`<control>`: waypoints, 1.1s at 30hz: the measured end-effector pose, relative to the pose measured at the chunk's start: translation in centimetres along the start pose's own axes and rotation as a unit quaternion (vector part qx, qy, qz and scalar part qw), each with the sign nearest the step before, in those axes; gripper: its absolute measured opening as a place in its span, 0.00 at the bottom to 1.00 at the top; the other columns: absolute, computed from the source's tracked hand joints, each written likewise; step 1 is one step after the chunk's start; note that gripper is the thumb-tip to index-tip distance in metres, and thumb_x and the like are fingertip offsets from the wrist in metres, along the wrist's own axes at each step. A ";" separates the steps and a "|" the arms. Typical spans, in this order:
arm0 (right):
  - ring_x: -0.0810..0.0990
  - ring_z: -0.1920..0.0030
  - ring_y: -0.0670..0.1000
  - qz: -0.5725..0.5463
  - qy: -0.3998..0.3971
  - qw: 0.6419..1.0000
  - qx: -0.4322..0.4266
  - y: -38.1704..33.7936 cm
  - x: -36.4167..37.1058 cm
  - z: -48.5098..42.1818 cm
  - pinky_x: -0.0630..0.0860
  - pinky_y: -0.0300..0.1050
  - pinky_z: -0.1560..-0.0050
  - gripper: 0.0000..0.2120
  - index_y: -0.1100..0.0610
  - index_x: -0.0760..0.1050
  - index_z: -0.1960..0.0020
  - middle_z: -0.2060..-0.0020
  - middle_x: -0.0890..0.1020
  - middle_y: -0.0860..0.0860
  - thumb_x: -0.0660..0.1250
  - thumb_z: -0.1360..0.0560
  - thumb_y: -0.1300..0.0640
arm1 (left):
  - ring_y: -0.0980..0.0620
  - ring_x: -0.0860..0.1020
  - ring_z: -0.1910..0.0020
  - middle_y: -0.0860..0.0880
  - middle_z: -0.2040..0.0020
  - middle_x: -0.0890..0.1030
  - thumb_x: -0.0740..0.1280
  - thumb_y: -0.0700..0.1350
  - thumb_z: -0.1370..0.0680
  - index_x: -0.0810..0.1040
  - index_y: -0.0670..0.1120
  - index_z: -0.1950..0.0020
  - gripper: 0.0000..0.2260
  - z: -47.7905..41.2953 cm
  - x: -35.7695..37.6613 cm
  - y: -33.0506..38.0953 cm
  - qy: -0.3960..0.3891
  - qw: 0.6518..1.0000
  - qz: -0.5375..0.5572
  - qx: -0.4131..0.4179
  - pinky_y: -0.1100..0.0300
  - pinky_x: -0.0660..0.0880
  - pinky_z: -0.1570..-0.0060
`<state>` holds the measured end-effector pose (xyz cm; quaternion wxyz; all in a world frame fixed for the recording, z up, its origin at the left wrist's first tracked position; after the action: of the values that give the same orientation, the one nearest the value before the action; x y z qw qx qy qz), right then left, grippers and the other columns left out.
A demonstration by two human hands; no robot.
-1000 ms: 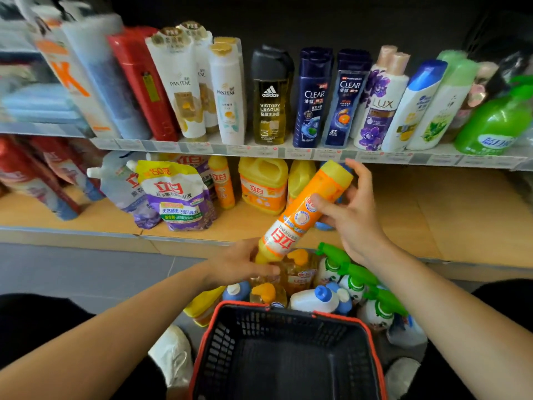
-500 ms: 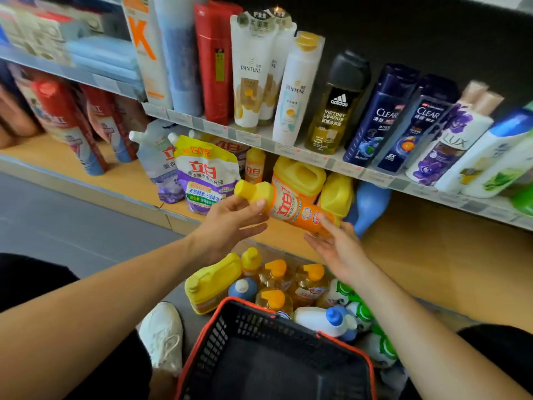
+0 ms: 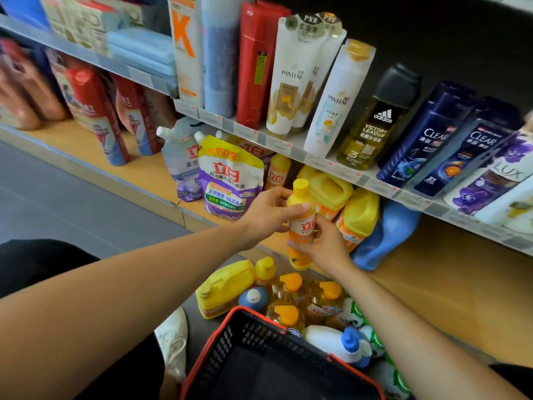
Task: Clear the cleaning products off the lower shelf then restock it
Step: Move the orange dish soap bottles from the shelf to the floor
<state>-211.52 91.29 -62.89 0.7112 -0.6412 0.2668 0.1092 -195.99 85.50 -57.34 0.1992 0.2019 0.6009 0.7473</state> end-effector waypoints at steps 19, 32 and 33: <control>0.82 0.44 0.56 -0.026 0.158 0.982 0.101 6.9 2.3 -5.4 0.78 0.51 0.41 0.28 0.63 0.77 0.39 0.44 0.84 0.58 0.82 0.35 0.63 | 0.43 0.72 0.29 0.44 0.29 0.74 0.73 0.43 0.24 0.61 0.47 0.23 0.33 -13.2 -3.4 -8.1 0.144 0.960 -0.236 0.036 0.44 0.70 0.30; 0.80 0.40 0.63 0.142 0.143 0.960 0.194 6.4 2.3 -6.4 0.76 0.51 0.46 0.26 0.58 0.78 0.38 0.42 0.83 0.59 0.77 0.30 0.45 | 0.33 0.72 0.34 0.35 0.29 0.66 0.75 0.46 0.25 0.64 0.42 0.25 0.33 -14.9 -2.6 -9.6 0.164 0.919 -0.332 0.135 0.46 0.72 0.38; 0.80 0.39 0.62 0.135 0.129 0.962 0.198 6.4 2.2 -6.0 0.76 0.51 0.45 0.26 0.58 0.77 0.37 0.41 0.83 0.58 0.76 0.29 0.46 | 0.33 0.74 0.36 0.36 0.30 0.67 0.75 0.47 0.24 0.67 0.42 0.28 0.29 -14.4 -2.3 -9.8 0.144 0.918 -0.342 0.137 0.46 0.73 0.40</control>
<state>-214.27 86.08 -69.75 0.7623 -0.4540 0.4567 0.0653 -201.38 74.40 -69.87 0.3242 -0.1009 0.7521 0.5648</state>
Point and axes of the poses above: each hand's wrist, its own z-axis away from the middle knuckle, its own x-axis out of the palm, y = z × x, the point moved 4 cm from there along -z, towards the middle knuckle
